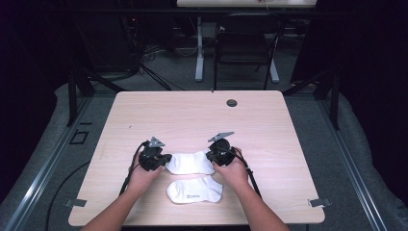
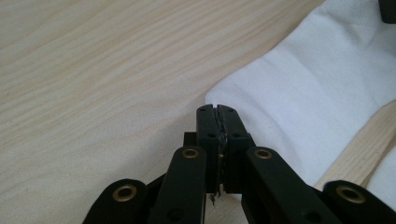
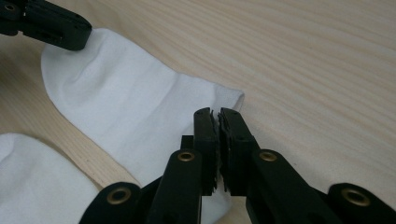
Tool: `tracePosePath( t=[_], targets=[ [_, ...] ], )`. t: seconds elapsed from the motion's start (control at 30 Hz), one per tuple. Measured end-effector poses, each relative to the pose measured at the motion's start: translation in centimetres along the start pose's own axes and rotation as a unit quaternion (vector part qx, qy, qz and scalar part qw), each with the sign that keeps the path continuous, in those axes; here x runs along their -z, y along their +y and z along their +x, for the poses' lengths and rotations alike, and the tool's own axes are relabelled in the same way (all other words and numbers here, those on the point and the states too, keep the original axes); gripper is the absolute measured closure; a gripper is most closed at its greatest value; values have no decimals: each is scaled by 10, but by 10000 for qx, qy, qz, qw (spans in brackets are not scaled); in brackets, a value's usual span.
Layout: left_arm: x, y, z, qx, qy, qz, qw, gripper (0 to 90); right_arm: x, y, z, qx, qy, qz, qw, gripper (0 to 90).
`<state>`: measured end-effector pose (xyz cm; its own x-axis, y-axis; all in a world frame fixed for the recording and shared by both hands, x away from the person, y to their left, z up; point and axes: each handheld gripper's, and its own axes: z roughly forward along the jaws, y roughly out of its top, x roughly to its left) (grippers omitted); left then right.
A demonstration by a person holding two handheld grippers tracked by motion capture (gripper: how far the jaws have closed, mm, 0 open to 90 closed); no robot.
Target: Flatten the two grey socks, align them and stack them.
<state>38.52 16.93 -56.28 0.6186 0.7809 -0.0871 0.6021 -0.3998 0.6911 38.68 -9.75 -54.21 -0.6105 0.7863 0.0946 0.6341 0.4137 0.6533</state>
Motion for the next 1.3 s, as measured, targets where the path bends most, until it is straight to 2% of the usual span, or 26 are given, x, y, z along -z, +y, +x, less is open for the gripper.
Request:
tracePosePath(
  t=[0.33, 0.53, 0.87, 1.0, 1.3],
  targets=[
    [15, 2, -2, 35, -79, -235, 9997, 890, 16, 7, 7, 141, 47, -208, 9997, 861],
    [27, 2, -8, -64, -178, -310, 9993, 890, 29, 9, 12, 268, 91, -265, 9992, 861],
    [46, -1, -24, -129, -363, -347, 9987, 890, 51, 1, 24, 485, 187, -251, 9983, 861],
    [52, -3, -32, -218, -432, -316, 9983, 890, 59, -4, 28, 563, 226, -239, 9979, 861],
    [61, -14, -46, -334, -541, -280, 9976, 890, 72, -20, 35, 595, 307, -211, 9975, 861]
  ],
)
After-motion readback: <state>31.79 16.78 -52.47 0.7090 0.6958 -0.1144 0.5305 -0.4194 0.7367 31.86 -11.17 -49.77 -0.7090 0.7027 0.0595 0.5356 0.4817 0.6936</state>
